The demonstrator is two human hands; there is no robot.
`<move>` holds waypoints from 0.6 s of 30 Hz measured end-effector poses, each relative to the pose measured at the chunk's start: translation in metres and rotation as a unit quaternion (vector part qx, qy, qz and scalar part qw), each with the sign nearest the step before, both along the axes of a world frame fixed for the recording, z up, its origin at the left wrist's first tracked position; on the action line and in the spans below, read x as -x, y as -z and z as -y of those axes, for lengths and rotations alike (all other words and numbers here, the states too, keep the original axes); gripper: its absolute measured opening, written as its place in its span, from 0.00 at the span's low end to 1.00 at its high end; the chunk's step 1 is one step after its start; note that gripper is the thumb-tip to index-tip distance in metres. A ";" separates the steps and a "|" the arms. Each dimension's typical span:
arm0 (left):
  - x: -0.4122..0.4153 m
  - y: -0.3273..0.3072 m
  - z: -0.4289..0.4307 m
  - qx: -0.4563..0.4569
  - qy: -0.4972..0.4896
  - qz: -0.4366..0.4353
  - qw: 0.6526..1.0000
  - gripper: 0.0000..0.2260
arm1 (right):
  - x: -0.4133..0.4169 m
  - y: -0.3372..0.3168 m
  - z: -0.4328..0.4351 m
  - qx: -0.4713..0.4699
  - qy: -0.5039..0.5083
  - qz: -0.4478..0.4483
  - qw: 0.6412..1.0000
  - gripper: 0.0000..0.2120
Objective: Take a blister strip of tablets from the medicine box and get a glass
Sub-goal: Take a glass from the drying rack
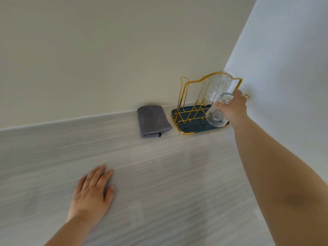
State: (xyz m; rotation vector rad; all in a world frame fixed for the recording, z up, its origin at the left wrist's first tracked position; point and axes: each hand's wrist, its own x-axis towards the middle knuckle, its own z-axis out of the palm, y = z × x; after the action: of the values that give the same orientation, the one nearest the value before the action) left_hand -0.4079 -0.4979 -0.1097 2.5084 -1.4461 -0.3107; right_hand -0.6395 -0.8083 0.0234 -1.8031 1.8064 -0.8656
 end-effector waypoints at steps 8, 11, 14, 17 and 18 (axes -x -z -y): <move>-0.005 -0.002 0.000 -0.045 0.022 -0.003 0.999 0.24 | 0.032 -0.053 -0.035 0.097 0.042 0.165 0.981 0.35; 0.002 -0.019 0.002 -0.064 0.003 -0.035 0.997 0.23 | 0.041 -0.078 -0.073 0.114 0.023 0.251 0.961 0.35; 0.030 -0.038 -0.009 -0.029 -0.019 -0.085 0.996 0.20 | 0.039 -0.088 -0.128 0.081 -0.023 0.340 0.937 0.34; 0.076 -0.055 -0.028 0.107 -0.003 -0.272 0.956 0.16 | 0.022 -0.073 -0.195 0.028 -0.081 0.423 0.902 0.31; 0.088 -0.065 -0.036 0.151 -0.012 -0.359 0.921 0.14 | 0.013 -0.064 -0.217 0.005 -0.107 0.447 0.888 0.31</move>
State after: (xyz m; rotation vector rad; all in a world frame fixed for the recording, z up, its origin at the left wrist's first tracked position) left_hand -0.4956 -0.4619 -0.0444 1.8555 -1.0538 -0.8274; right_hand -0.6527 -0.5908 0.0873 -1.2237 0.9832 -1.3186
